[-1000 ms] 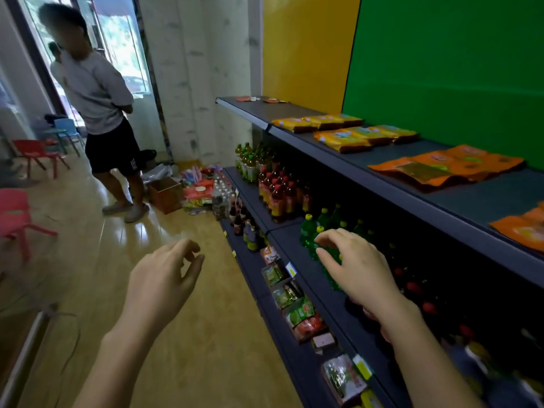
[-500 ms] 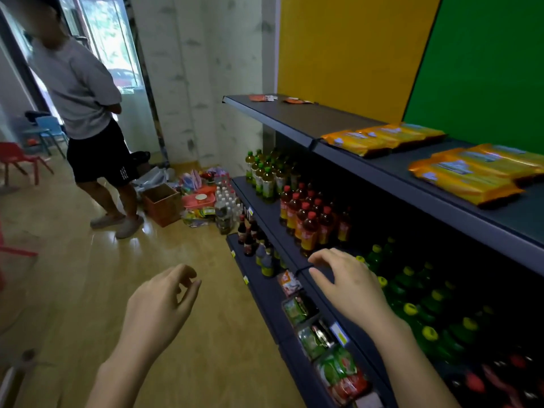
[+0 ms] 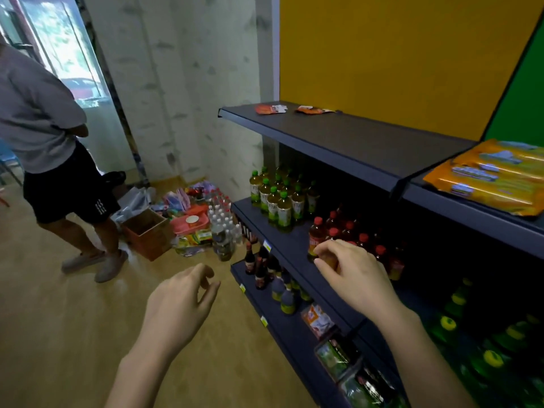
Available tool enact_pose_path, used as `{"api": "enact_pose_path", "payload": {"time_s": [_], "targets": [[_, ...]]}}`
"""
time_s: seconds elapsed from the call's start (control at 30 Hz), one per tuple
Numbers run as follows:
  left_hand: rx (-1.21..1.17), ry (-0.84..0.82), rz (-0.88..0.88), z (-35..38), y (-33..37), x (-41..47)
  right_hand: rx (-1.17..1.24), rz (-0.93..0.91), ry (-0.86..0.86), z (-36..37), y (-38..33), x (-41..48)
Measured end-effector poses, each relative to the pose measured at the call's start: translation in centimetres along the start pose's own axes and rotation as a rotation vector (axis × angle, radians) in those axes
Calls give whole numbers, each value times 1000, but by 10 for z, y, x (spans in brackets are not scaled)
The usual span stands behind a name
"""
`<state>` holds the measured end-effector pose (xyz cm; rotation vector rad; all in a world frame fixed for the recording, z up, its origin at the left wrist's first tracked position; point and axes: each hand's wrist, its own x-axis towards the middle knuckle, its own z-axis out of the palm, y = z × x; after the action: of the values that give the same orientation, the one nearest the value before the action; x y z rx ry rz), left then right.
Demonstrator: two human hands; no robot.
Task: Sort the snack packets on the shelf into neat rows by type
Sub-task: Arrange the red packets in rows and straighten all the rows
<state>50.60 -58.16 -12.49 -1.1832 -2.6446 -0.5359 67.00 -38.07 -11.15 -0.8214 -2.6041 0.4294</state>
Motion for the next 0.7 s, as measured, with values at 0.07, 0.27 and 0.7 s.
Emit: {"api": "enact_pose_path", "payload": {"time_s": [0.07, 0.27, 0.7], "targets": [[5, -30, 6, 14, -20, 30, -16, 7, -4, 17, -4, 31], [14, -11, 71, 47, -75, 154, 7, 37, 96, 55, -16, 150], [-96, 237, 355, 63, -108, 429, -13, 48, 291, 75, -48, 386]]}}
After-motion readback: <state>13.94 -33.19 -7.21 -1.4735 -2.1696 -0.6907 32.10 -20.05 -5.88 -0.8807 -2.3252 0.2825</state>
